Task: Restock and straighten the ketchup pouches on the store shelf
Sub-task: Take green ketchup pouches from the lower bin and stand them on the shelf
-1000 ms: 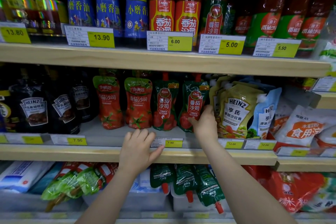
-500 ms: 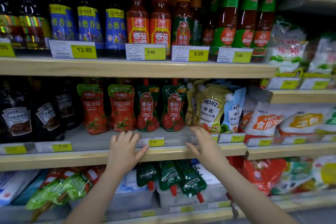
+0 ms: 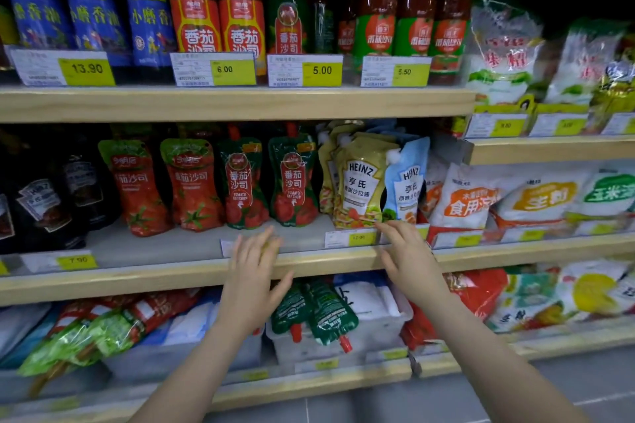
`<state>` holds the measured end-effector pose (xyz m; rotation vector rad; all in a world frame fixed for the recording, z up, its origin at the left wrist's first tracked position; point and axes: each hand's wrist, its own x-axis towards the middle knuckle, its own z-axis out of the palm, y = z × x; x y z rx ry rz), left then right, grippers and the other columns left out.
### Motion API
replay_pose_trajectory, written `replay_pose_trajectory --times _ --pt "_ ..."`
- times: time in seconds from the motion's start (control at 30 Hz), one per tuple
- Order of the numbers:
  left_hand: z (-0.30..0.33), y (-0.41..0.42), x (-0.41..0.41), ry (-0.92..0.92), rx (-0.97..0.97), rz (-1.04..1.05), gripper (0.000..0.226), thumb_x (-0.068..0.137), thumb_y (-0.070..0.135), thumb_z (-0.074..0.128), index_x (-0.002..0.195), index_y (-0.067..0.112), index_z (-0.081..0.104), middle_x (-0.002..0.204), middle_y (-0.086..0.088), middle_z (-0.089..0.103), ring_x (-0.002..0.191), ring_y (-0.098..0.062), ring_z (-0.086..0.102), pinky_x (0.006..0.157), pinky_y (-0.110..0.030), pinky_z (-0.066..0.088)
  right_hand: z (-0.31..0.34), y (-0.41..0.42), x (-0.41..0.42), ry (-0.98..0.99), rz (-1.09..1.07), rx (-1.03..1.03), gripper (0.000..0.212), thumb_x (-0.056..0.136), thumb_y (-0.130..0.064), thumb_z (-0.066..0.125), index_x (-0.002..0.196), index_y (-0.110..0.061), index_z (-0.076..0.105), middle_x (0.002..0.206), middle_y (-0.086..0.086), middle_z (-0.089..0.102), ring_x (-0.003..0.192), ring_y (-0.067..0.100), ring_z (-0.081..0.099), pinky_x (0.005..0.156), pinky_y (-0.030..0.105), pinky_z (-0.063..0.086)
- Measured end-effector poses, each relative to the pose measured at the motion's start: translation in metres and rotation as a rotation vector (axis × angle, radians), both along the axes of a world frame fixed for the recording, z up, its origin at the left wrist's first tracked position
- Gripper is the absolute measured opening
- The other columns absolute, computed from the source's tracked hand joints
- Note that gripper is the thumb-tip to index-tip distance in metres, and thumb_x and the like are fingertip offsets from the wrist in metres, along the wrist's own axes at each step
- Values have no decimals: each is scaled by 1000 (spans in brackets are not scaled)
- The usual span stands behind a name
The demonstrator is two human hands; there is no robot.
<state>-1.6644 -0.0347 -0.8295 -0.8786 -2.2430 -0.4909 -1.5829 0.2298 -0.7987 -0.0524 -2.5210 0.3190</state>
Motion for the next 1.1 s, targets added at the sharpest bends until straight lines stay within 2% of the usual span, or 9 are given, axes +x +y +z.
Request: replay_pose_trajectory --times 0.17,0.27,0.4,0.5,0.77,0.83,0.9,1.0,1.1 --pt "-57 27 38 16 -178 -338 57 73 45 67 120 14 55 129 -6 57 116 -20 53 97 -41 47 -7 4 -1 33 43 -11 41 84 -9 54 125 -9 49 120 9 52 113 26 45 95 37 40" --pt "-79 42 37 -113 -457 -277 82 54 62 75 122 19 58 128 -1 59 114 -16 58 94 -43 48 -10 4 -2 26 61 -70 46 80 -7 55 126 -11 49 121 7 49 116 24 41 97 29 33" --pt "-95 66 24 -232 -548 -147 100 37 67 78 121 17 62 122 -3 64 109 -19 62 96 -47 45 -8 5 -1 17 84 -122 50 77 -5 53 127 -13 47 124 6 46 119 19 34 98 18 19" --pt "-106 71 20 -175 -465 -139 82 46 58 83 115 17 66 116 -3 67 105 -18 64 102 -44 38 -10 6 -2 27 83 -156 51 76 -3 53 125 -12 48 124 7 46 120 19 34 99 16 16" --pt "-91 55 22 -20 -171 -249 70 47 16 92 112 5 67 113 -10 68 102 -23 66 104 -33 33 -14 5 -7 30 78 -187 52 76 -6 54 126 -14 46 126 5 43 122 16 29 101 18 16" --pt "-80 51 28 -42 -70 -302 64 51 4 89 111 3 67 113 -11 68 99 -24 67 98 -33 41 -14 5 -6 20 78 -200 52 76 -5 54 127 -15 45 128 5 42 123 17 29 103 21 18" --pt "-66 49 35 -129 97 -304 54 58 -5 83 110 3 68 108 -10 70 94 -22 68 81 -32 52 -12 4 -4 3 75 -206 52 76 -5 54 126 -15 46 128 5 42 123 18 29 103 24 20" --pt "-41 46 37 -399 422 -214 26 78 1 71 102 8 71 85 5 71 75 -9 66 65 -18 46 -8 3 -3 -17 69 -194 52 75 -3 54 125 -15 47 127 6 43 123 21 31 101 23 20" --pt "-24 42 32 -605 567 -200 18 84 12 67 101 14 73 78 16 69 71 7 62 57 -12 42 -2 4 -2 -46 61 -193 52 76 -3 53 125 -15 48 127 6 44 122 21 32 100 23 20"
